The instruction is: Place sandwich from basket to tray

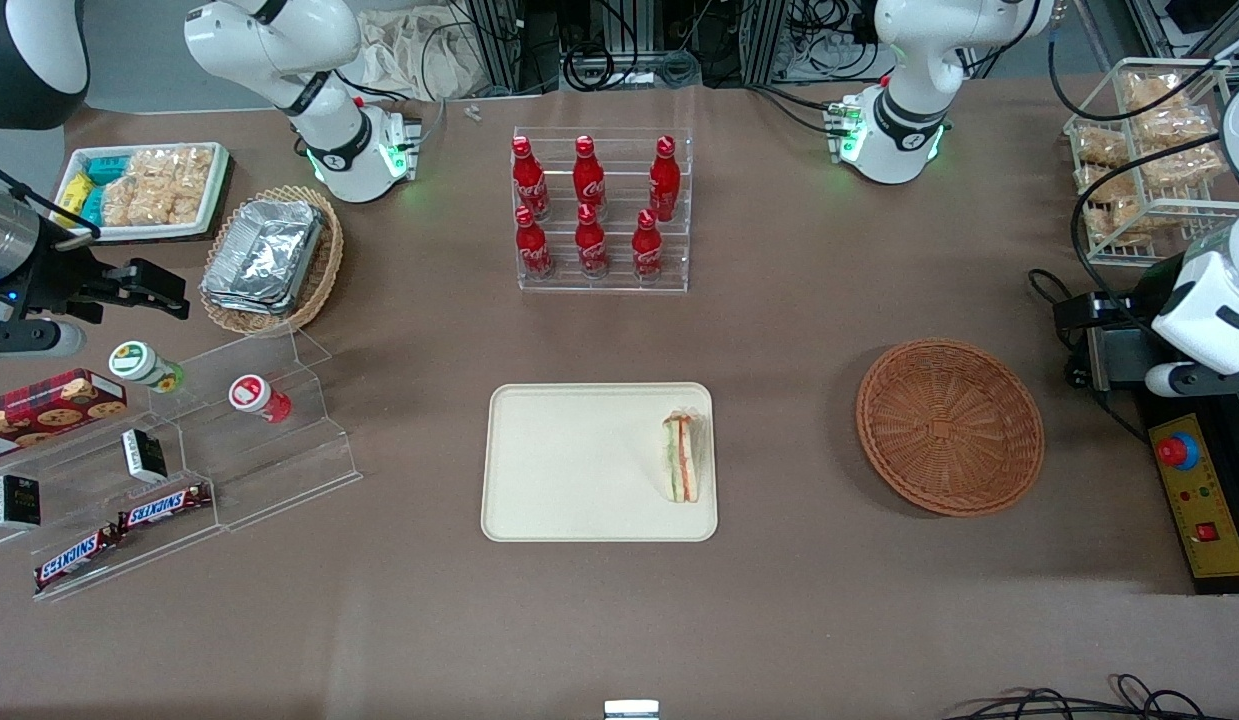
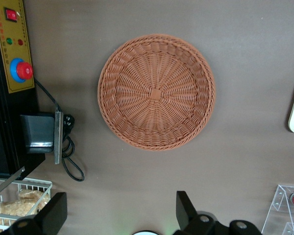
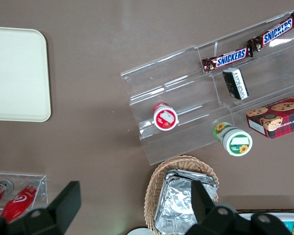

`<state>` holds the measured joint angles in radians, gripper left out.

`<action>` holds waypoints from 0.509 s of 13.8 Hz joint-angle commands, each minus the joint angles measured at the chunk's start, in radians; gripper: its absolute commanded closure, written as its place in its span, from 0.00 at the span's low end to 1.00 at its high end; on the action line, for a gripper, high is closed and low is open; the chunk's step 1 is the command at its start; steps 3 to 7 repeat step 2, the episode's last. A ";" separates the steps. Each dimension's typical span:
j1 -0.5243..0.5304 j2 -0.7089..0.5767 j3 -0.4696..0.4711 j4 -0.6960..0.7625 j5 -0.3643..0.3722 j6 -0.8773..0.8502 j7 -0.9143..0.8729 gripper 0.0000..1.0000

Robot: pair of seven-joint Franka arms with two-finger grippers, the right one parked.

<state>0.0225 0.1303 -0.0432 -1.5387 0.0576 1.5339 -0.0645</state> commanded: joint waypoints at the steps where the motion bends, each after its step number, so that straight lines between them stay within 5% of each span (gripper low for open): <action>1: -0.012 -0.069 0.017 -0.087 -0.013 0.041 0.014 0.00; 7: -0.012 -0.067 0.017 -0.087 -0.013 0.041 0.012 0.00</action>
